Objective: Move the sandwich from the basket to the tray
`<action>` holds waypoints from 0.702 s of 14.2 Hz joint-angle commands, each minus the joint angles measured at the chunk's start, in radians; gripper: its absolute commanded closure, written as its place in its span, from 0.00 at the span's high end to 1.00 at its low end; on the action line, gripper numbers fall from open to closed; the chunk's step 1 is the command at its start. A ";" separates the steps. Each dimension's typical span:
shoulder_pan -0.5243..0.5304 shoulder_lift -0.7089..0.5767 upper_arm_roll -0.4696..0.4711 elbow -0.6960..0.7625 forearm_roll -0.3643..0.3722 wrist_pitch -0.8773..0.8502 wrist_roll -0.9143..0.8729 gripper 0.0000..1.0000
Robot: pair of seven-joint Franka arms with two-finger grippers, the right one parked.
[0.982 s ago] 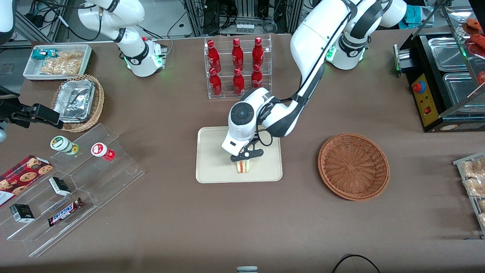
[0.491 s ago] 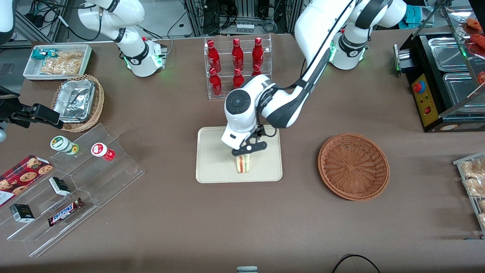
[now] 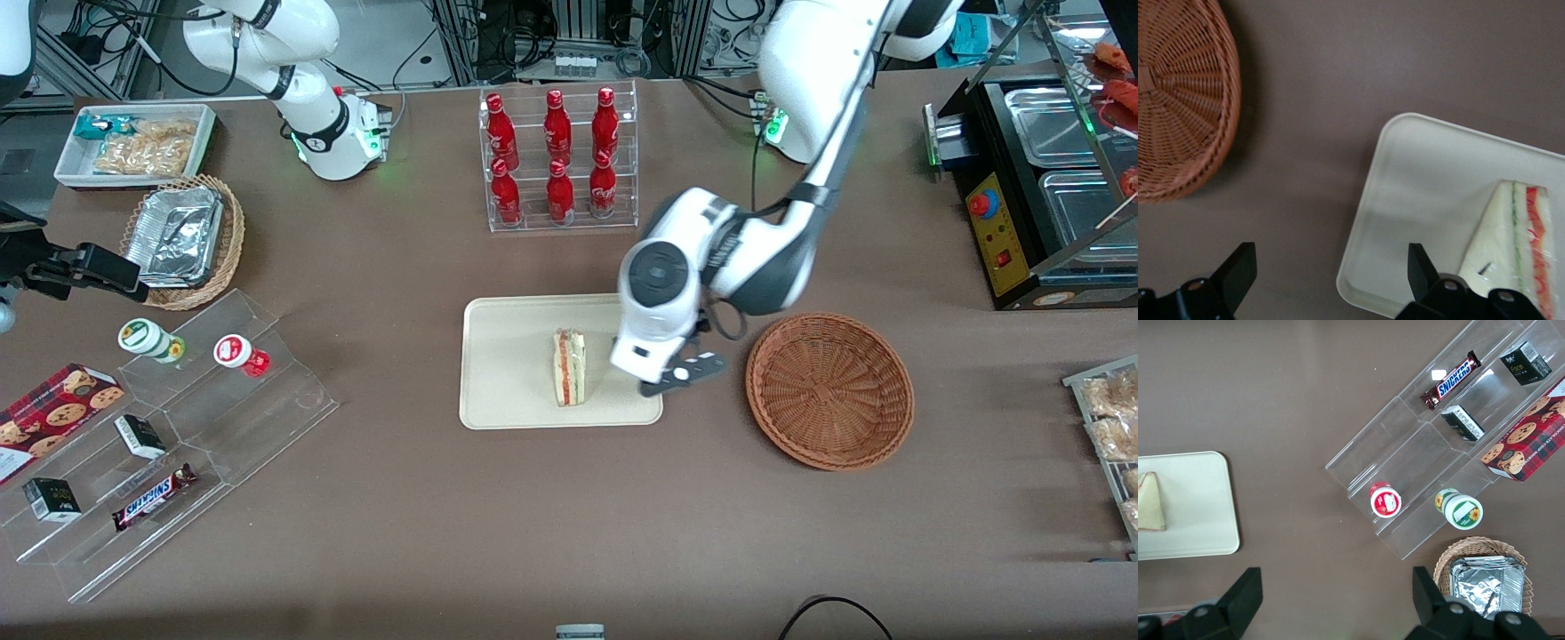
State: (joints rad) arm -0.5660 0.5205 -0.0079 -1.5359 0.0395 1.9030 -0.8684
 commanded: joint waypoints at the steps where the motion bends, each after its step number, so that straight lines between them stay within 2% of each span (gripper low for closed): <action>1: 0.089 -0.187 -0.009 -0.237 -0.036 0.067 0.164 1.00; 5: 0.213 -0.307 -0.009 -0.329 -0.085 0.016 0.380 1.00; 10: 0.345 -0.407 -0.007 -0.325 -0.119 -0.185 0.597 1.00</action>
State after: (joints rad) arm -0.2652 0.1751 -0.0058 -1.8281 -0.0569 1.7699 -0.3438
